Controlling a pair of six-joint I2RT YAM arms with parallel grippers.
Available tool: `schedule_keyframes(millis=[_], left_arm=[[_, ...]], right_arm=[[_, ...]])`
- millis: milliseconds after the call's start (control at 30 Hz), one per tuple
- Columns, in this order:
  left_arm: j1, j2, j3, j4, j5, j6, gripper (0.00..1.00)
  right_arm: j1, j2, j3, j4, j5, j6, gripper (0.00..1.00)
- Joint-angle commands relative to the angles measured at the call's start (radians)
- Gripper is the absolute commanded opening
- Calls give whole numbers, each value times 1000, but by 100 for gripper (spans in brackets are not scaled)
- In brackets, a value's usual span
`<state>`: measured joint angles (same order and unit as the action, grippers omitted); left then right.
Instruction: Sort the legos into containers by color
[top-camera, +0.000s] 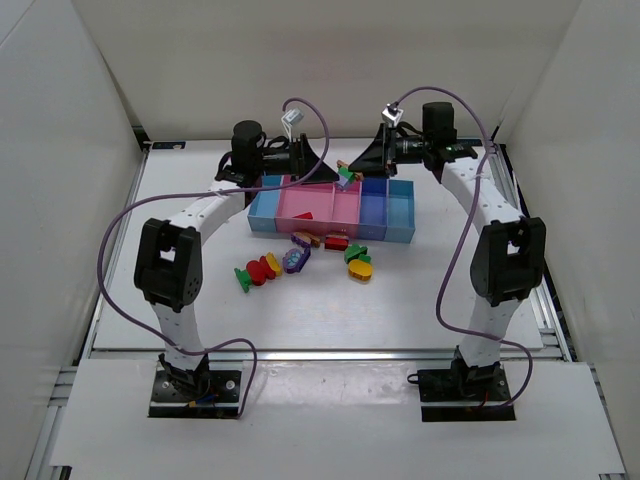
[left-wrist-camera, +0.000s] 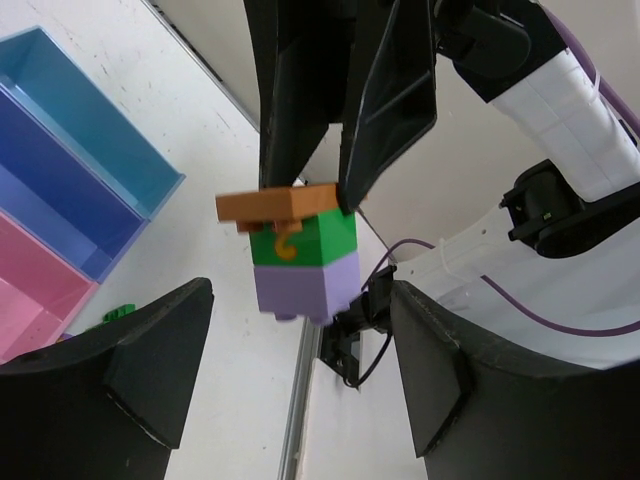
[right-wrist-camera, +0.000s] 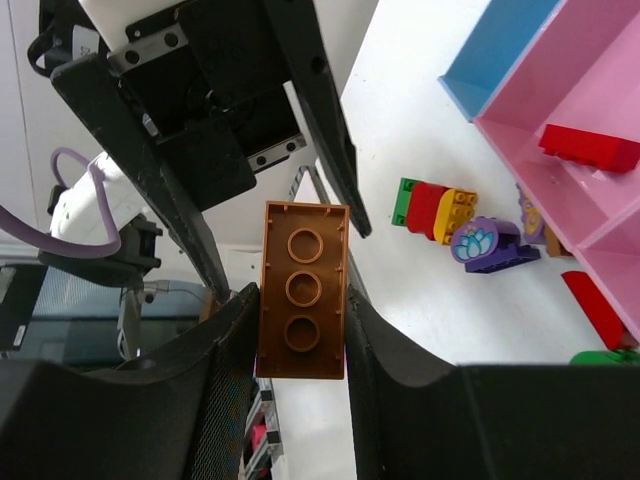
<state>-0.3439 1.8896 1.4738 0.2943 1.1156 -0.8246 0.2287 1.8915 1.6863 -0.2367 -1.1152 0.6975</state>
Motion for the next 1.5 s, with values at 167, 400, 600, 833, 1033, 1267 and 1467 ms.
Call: schedule_keyframes(millis=[167,400,600,833,1033,1267,1467], left_arm=[[-6,-11,40,49,21,-2,78],[-6,-9,31,65,33,-18,71],[-6,-14,13,69,50,-34,74],[-6,-4,5,77,53,-45,75],[-6,6,3,88,50,-45,74],[-6,9,6,89,58,-48,52],[-6,9,0,89,66,-53,31]], right_arm=[[24,15,13,57,-44,19,0],[24,37,36,56,-38,16,0],[24,63,90,57,-37,16,0],[24,66,118,53,-41,14,0],[27,51,110,51,-44,11,0],[27,58,121,53,-40,13,0],[27,63,127,57,-40,16,0]])
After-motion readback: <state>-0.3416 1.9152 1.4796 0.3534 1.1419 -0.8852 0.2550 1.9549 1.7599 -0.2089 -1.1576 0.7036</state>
